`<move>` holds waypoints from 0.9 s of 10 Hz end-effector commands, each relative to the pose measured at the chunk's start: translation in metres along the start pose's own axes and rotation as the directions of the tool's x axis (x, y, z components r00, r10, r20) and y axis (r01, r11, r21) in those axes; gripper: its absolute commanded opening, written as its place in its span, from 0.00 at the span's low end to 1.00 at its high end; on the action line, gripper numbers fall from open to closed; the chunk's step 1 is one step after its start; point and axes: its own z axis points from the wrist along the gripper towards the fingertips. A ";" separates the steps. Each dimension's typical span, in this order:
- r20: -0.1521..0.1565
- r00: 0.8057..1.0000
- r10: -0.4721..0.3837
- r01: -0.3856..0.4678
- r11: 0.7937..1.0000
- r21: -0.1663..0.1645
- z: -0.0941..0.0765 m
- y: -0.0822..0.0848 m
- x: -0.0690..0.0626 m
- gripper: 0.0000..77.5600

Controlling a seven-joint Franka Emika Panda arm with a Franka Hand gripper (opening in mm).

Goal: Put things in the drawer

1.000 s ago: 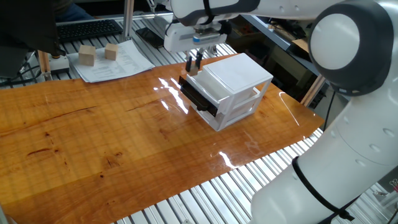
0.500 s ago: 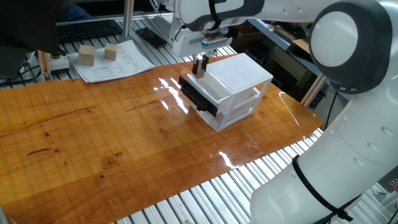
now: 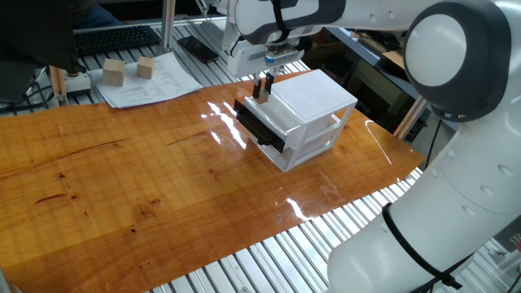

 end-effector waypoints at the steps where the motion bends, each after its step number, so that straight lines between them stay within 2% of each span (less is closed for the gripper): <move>1: 0.003 1.000 0.015 -0.015 1.000 0.001 -0.001 0.000 0.000 0.02; 3: 0.002 0.999 0.046 -0.046 0.999 0.001 -0.001 0.000 0.000 0.02; 6: -0.005 0.990 0.138 -0.138 0.990 0.001 -0.001 0.000 0.000 0.02; 7: -0.002 0.989 0.145 -0.145 0.989 0.000 -0.001 0.000 0.000 0.02; 9: -0.005 0.993 0.116 -0.116 0.993 -0.004 -0.002 -0.006 0.011 0.02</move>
